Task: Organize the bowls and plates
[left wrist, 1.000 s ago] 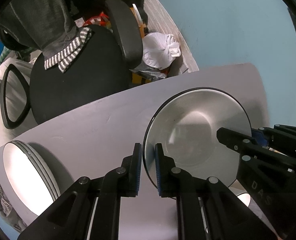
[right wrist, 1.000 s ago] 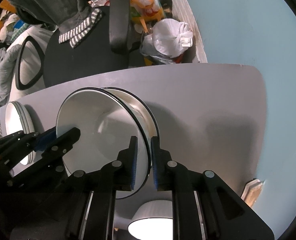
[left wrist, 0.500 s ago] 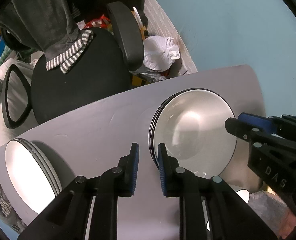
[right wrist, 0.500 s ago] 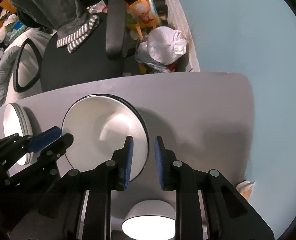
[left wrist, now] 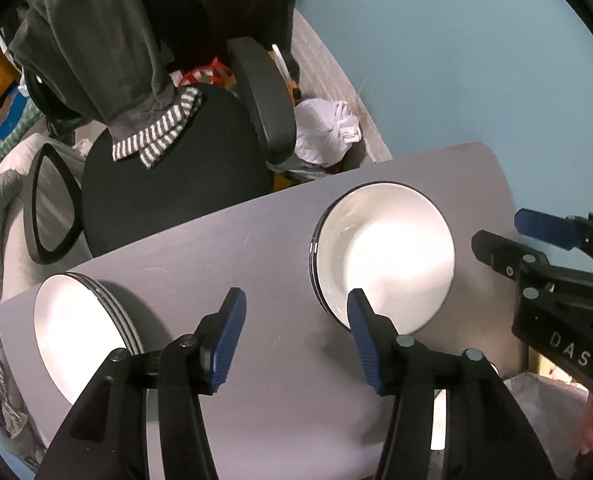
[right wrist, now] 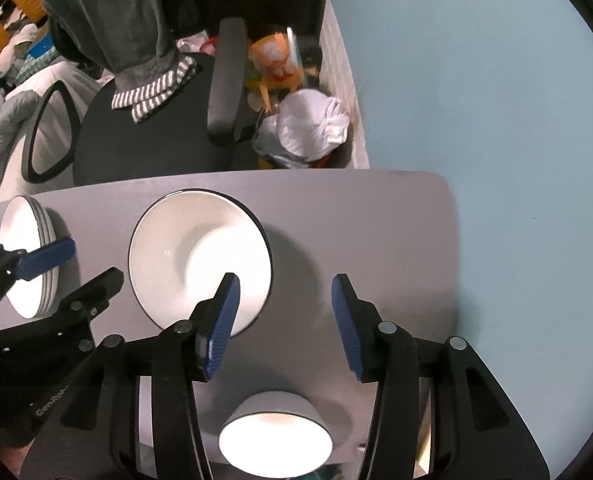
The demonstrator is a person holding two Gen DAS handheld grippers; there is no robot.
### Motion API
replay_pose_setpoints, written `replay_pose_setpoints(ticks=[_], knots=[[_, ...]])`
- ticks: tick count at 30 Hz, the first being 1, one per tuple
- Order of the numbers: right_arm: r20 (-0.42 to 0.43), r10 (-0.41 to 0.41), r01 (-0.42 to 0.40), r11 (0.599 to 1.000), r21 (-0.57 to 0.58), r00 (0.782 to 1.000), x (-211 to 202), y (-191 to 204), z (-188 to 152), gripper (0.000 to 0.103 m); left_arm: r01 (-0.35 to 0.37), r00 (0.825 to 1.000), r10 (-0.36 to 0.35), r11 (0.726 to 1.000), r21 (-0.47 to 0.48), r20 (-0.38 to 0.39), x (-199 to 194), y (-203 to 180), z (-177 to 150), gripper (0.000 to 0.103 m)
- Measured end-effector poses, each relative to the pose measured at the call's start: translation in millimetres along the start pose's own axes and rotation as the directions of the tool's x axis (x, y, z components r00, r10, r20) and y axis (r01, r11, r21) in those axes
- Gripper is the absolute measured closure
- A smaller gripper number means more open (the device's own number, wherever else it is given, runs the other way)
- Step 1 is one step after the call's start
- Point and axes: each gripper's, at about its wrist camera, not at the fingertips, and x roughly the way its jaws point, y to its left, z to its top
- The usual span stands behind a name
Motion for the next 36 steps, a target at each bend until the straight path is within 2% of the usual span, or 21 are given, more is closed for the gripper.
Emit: replay_pose_setpoints(ticks=[10,15,26,36], knots=[[0.055,-0.018,0.018,1.0,-0.001,0.998,-29,-6,-24,0.049,0.036,0.998,-0.038,0.998,0.042,0.04,-28,-10,-22,0.049],[0.072,-0.026,0.025,0.999,0.021,0.997,-41,-13,-40,0.048,0.037,0.997,-0.042,0.997,0.074,0.058,-37,-18,-33,0.044],[0.053,-0.027,0.023,0.997,0.075,0.998,-46,-27,-74,0.047,0.071,0.996,-0.076,0.991,0.112,0.037,-39,-34,-54,0.044],[0.007,0.005,-0.006,0.987,0.161,1.0,-34,-46,-111,0.046,0.098,0.995,-0.095,0.98,0.171,-0.027,-22,-59,-72,0.044]])
